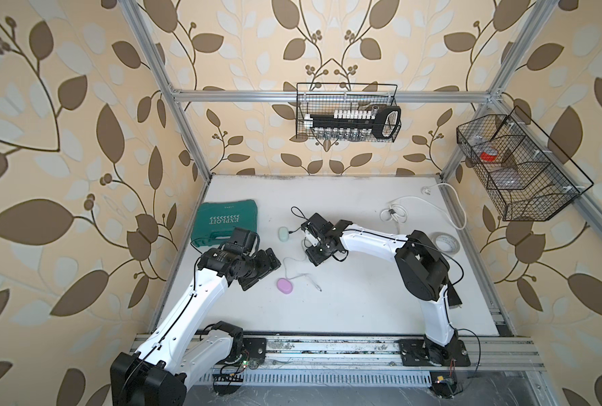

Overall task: Charge the bluetooth headset
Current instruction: Move the plug to the center of the board.

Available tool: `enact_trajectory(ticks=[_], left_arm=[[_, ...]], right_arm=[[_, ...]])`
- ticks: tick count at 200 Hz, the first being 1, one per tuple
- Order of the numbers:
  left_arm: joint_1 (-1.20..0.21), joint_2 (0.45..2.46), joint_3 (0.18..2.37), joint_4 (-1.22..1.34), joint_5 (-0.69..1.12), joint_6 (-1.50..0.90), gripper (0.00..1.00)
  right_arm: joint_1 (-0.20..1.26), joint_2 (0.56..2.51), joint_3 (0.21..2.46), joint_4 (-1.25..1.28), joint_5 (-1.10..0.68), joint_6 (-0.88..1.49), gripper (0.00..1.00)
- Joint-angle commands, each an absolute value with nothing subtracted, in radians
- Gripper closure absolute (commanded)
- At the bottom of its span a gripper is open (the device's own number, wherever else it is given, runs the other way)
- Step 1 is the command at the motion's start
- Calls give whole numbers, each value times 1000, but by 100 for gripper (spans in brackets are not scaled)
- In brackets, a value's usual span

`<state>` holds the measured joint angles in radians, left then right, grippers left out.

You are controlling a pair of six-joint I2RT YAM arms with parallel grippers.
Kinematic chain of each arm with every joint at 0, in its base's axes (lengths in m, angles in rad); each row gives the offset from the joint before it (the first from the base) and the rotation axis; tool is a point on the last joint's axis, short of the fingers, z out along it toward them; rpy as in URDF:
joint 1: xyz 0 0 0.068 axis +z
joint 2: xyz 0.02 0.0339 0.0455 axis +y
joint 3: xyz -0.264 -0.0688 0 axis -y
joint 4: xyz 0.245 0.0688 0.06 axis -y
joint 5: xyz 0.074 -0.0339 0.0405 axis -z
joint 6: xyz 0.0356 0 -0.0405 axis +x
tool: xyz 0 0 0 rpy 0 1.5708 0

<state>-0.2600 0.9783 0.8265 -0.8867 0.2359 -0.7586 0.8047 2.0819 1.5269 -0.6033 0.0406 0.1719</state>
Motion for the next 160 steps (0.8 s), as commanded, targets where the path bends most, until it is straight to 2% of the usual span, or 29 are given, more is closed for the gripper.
enact_trajectory(ticks=[1, 107, 143, 160], left_arm=[[-252, 978, 828, -877, 251, -744, 9], [-252, 982, 844, -871, 255, -744, 9], [-252, 994, 846, -858, 266, -741, 9], [-252, 1002, 848, -856, 272, -740, 9]], right_arm=[[802, 2114, 1555, -622, 26, 166, 38], [810, 2005, 1408, -552, -67, 165, 64], [826, 1928, 1315, -496, -92, 154, 65], [835, 1914, 1288, -481, -87, 154, 57]])
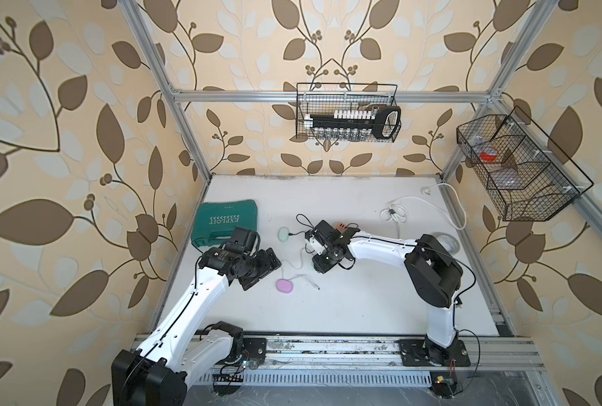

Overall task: Charge the bluetooth headset
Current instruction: Move the plug to the center of the board.

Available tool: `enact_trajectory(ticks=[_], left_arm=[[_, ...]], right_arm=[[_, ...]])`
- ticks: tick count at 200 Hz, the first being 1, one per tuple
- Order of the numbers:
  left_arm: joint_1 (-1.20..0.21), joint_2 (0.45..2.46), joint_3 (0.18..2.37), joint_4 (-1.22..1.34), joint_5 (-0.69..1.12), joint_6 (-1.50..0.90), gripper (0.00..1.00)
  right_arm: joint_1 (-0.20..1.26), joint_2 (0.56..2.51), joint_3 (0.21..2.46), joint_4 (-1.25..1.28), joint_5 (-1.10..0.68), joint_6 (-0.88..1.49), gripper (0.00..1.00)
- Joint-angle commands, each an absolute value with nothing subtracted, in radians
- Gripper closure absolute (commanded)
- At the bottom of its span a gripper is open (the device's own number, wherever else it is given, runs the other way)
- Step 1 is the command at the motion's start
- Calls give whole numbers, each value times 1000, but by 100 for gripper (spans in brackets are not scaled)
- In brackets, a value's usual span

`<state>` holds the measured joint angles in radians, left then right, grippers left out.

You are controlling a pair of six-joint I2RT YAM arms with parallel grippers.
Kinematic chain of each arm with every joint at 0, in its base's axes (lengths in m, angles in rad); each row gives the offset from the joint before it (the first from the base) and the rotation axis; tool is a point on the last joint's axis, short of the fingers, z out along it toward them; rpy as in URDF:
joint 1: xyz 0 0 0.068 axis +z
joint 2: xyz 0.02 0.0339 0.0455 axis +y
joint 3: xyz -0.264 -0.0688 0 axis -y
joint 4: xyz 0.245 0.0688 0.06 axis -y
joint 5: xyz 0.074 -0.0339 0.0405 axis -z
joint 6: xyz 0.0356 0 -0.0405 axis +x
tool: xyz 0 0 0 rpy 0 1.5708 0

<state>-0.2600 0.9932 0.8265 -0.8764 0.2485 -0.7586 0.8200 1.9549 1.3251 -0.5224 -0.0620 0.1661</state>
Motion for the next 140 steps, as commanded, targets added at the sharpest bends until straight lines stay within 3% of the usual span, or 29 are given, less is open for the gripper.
enact_trajectory(ticks=[1, 64, 140], left_arm=[[-252, 1002, 848, -855, 273, -741, 9], [-252, 1002, 845, -850, 279, -739, 9], [-252, 1019, 838, -831, 294, -744, 9]], right_arm=[[835, 1914, 1288, -481, -85, 154, 57], [840, 1892, 1247, -488, -44, 171, 40], [858, 1878, 1195, -436, -22, 223, 39]])
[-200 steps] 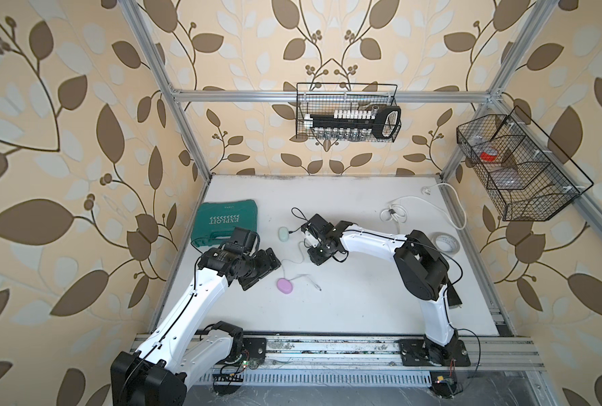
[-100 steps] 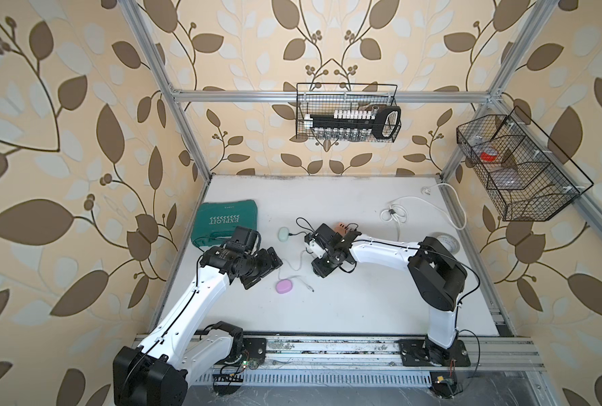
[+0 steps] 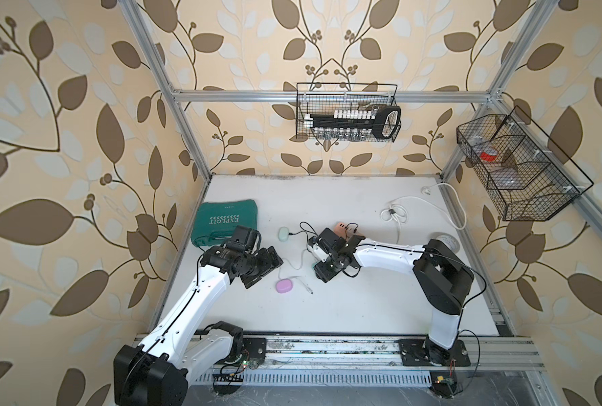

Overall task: Charge the bluetooth headset
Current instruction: Move the plug to the center of the board, then pick up the plug from the center of the board.

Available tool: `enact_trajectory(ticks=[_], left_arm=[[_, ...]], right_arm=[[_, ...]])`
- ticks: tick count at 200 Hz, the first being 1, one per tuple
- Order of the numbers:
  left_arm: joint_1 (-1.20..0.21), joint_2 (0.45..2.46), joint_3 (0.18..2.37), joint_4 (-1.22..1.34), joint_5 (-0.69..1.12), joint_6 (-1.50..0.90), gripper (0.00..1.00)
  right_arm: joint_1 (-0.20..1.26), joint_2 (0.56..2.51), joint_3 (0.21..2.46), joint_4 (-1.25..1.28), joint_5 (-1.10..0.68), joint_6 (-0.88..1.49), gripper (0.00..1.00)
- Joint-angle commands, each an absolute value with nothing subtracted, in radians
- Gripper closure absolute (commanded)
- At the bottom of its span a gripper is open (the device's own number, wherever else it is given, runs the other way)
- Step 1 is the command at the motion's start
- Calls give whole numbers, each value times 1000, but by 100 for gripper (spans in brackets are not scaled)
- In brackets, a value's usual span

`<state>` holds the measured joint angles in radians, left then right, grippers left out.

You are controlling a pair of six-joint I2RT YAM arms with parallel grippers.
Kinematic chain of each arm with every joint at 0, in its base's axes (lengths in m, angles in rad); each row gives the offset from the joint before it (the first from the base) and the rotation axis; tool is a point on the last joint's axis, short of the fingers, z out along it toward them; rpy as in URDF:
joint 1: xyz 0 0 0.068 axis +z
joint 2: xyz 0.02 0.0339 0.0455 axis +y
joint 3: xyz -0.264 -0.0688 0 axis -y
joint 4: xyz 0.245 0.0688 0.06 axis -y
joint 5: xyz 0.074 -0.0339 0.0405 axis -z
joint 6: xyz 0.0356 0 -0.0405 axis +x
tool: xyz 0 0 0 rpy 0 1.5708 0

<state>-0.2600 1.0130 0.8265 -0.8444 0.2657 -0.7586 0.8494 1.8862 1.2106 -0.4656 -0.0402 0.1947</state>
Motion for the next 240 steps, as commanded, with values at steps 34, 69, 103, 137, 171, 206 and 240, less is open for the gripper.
enact_trajectory(ticks=[34, 69, 103, 137, 171, 206, 240], left_arm=[[-252, 1017, 833, -836, 300, -738, 9], [-251, 1012, 827, -834, 302, -738, 9], [-252, 1010, 821, -832, 302, -739, 9], [-252, 1006, 822, -836, 298, -739, 9], [-252, 999, 826, -842, 291, -737, 9], [-251, 997, 824, -843, 289, -735, 9], [-252, 988, 821, -847, 287, -735, 9]], right_arm=[[860, 1904, 1220, -429, -16, 227, 39], [859, 1951, 1326, -516, 2, 215, 38], [859, 2016, 1428, -621, 21, 215, 37], [858, 2062, 1484, -665, 9, 210, 38], [857, 2094, 1524, -685, -2, 212, 43], [849, 2129, 1565, -708, -19, 212, 49], [839, 2129, 1565, -701, -54, 219, 63]])
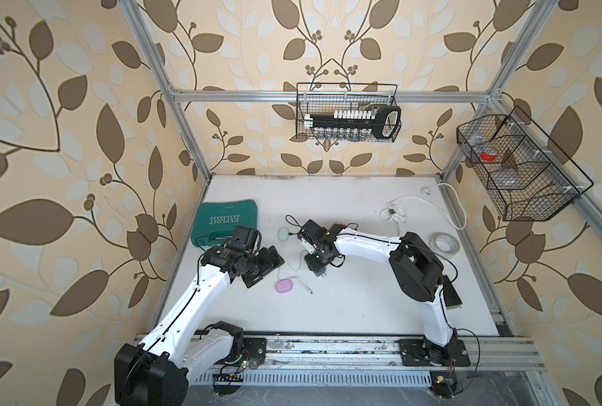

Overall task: Charge the bluetooth headset
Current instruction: Pick up the plug from the center of the board.

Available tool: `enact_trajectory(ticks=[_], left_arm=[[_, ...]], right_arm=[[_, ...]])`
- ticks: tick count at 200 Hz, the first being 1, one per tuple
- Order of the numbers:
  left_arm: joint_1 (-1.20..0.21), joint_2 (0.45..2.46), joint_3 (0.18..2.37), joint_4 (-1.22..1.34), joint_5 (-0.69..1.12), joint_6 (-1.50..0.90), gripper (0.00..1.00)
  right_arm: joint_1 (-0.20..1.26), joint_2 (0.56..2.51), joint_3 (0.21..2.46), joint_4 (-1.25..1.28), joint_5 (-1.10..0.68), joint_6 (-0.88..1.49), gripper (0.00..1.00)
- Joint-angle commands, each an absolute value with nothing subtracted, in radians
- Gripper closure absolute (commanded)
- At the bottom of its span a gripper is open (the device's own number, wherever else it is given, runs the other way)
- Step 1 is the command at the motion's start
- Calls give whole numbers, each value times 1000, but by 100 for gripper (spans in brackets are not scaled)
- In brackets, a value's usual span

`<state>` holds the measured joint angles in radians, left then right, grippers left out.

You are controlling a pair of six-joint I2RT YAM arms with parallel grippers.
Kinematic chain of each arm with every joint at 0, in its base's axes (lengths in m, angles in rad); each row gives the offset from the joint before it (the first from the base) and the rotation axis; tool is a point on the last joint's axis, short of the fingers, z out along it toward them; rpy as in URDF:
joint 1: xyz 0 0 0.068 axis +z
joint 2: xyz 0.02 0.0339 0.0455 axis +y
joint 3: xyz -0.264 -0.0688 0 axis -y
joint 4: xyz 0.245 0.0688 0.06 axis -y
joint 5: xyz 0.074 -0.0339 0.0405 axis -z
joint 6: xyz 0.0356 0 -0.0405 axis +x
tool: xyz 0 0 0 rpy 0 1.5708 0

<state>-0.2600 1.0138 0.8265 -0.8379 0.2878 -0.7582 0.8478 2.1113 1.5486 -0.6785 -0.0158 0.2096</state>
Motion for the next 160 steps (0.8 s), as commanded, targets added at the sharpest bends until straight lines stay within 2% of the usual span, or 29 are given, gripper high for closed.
enact_trajectory(ticks=[1, 17, 109, 136, 160], left_arm=[[-252, 988, 821, -847, 287, -734, 9], [-252, 978, 820, -846, 290, -727, 9], [-269, 880, 842, -733, 402, -667, 20], [-347, 852, 847, -662, 406, -669, 21], [-476, 840, 869, -611, 317, -663, 20]], right_arm=[[839, 2128, 1565, -701, -55, 220, 64], [835, 2093, 1541, -680, -71, 229, 67], [797, 1689, 1375, -528, -192, 342, 68], [794, 1586, 1332, -471, -214, 409, 68], [792, 1506, 1284, -406, -208, 489, 68]])
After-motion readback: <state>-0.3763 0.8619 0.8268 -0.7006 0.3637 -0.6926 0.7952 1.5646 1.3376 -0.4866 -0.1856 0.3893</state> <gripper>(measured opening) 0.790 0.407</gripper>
